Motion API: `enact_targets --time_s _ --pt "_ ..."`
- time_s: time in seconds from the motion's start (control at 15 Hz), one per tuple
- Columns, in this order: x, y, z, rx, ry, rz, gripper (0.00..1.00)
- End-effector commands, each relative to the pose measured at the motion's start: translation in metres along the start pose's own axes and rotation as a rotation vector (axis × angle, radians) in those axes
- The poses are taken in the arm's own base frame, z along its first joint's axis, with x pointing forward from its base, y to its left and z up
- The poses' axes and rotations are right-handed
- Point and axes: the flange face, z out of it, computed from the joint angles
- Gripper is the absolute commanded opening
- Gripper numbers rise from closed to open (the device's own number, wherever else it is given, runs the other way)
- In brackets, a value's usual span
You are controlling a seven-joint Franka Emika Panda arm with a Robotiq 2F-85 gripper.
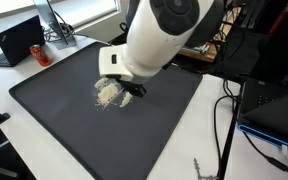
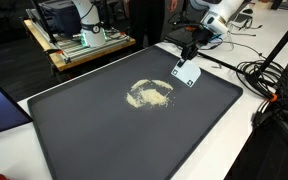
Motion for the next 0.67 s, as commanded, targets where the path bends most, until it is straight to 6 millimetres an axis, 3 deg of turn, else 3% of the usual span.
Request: enact_targets --time_s 0.0,0.33,0.6 --pt "0.016 0.041 -0.001 0.116 0.014 -0.069 0.01" --pt "0.034 0.109 0.011 0.302 0.089 -0.141 0.01" --pt "0.034 0.165 0.035 0.462 0.124 -0.241 0.01"
